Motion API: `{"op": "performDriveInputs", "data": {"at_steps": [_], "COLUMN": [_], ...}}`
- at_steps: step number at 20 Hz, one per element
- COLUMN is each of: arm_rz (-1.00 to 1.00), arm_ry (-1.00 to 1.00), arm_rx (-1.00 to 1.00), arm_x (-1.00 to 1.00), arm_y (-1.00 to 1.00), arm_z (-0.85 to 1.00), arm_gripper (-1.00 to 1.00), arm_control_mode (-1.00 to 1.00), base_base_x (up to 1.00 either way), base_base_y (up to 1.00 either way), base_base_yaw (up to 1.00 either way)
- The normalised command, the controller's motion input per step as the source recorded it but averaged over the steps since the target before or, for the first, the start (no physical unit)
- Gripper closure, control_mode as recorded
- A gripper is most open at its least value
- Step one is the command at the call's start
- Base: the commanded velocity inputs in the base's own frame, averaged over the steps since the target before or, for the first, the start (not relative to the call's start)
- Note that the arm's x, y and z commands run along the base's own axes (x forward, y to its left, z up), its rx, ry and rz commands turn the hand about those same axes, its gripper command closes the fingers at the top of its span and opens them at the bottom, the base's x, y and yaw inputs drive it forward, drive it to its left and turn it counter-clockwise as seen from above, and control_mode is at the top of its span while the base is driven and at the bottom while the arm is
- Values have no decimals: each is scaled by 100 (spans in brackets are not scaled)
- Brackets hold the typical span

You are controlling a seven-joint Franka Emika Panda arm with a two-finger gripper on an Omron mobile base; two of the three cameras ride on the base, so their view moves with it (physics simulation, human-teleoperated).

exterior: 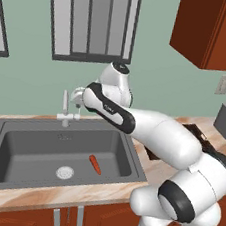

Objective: Pick up all produce items and place them in the sink. Turn on the sink faucet to wash them. Then turn the sink off and put them in the tray.

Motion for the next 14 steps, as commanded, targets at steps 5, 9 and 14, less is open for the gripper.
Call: {"op": "performDriveInputs", "data": {"at_steps": [5,9,14], "arm_rz": [-4,-1,-2], "arm_ry": [8,7,7], "arm_rx": [-7,-6,-4], "arm_x": [-23,-17,-17], "arm_y": [-14,-24,-24], "arm_z": [0,0,0], "arm_gripper": [-100,-100,-100], "arm_control_mode": [-100,-100,-100], "base_base_x": [0,0,0], "base_base_y": [0,0,0], "base_base_yaw": [0,0,0]}}
